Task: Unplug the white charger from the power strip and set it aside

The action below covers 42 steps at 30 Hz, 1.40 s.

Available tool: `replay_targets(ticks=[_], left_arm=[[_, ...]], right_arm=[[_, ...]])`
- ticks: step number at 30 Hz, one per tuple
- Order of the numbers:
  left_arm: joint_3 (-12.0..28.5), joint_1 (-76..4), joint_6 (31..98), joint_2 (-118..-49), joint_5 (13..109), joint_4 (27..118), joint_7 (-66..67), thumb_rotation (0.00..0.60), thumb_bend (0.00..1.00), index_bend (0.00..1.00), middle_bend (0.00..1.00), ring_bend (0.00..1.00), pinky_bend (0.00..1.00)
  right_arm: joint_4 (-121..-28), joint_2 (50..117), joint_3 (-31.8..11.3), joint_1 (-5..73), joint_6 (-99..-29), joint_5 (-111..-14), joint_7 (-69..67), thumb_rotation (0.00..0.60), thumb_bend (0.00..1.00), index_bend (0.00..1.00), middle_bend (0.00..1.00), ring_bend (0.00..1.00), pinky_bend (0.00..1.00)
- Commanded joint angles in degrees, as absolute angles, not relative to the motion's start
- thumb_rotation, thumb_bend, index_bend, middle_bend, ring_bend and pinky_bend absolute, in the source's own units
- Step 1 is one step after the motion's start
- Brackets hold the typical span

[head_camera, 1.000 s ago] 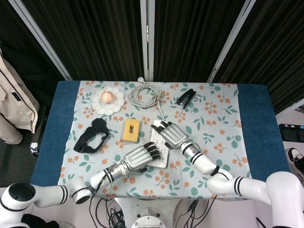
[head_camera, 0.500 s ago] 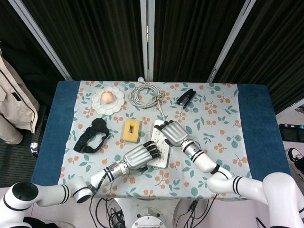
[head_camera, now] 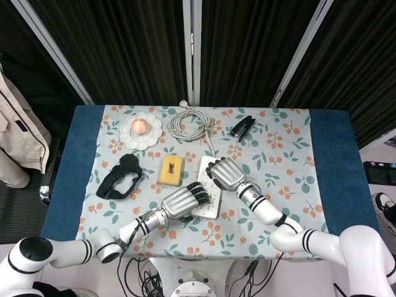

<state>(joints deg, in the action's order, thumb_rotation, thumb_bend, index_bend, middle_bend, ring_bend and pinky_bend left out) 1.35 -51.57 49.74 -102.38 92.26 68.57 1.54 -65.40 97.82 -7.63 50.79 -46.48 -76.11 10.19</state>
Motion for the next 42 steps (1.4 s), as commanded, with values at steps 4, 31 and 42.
replay_targets(ticks=[4,31,42], left_arm=[[1.2,-51.8,49.7,-102.6,92.0,68.3,1.3,0.600,0.22,0.25,0.23,0.14,0.13],[1.3,-52.2,49.1,-102.9,89.9,67.7,0.1,0.600,0.22,0.24,0.23,0.14,0.13],[1.5,-52.3,48.4,-102.5,88.9,68.3,-0.5,0.600,0.21,0.24,0.23,0.14,0.13]], right_arm=[[-64.7,98.0,-7.5,50.6,-46.6,-76.3,10.1,0.600,0.41,0.51,0.56,0.41,0.43],[-61.5,99.2,-7.2,49.1,-49.1,-77.8,8.0,0.600,0.51,0.72,0.74,0.63,0.56],[-62.9,97.3,-6.2,47.7,-51.5,-80.1,6.3,0.600,0.53,0.73,0.76,0.64,0.57]])
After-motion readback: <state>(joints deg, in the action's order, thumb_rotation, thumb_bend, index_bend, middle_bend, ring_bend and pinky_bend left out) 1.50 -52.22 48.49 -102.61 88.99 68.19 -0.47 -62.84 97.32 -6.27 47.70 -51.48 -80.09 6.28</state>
